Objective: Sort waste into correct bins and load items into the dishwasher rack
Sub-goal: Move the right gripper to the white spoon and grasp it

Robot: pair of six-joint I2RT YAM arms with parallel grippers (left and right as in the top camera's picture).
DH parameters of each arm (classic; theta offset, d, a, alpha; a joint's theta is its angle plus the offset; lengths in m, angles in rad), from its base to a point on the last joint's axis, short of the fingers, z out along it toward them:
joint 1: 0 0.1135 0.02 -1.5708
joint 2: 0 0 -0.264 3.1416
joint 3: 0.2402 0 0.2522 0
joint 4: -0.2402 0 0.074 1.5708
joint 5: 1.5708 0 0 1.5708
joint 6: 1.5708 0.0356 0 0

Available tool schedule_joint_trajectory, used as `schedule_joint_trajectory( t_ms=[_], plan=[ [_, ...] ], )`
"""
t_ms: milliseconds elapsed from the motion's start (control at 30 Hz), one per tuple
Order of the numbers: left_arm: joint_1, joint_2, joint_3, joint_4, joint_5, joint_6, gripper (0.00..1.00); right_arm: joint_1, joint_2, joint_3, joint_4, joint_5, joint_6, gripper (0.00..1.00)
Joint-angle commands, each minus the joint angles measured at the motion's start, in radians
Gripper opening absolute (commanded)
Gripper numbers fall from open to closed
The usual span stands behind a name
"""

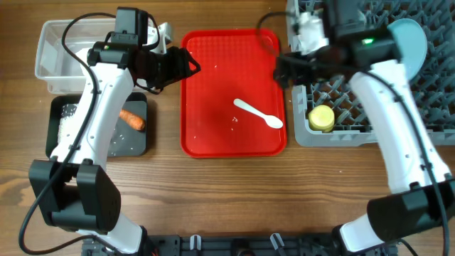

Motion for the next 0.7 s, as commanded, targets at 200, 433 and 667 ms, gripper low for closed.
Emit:
schedule_joint_trajectory(
  t_ms=[200, 433, 667],
  plan=[
    [0.001, 0.021, -0.004, -0.034, -0.416, -0.003, 0.96, 0.071, 0.085, -0.229, 0.170, 0.040, -0.106, 0.66],
    [0.025, 0.063, -0.004, -0.044, -0.444, -0.008, 1.00, 0.071, 0.142, -0.330, 0.290, 0.029, -0.190, 0.67],
    [0.026, 0.077, -0.005, -0.066, -0.441, -0.010, 1.00, 0.071, 0.224, -0.334, 0.341, 0.021, -0.207, 0.63]
  ],
)
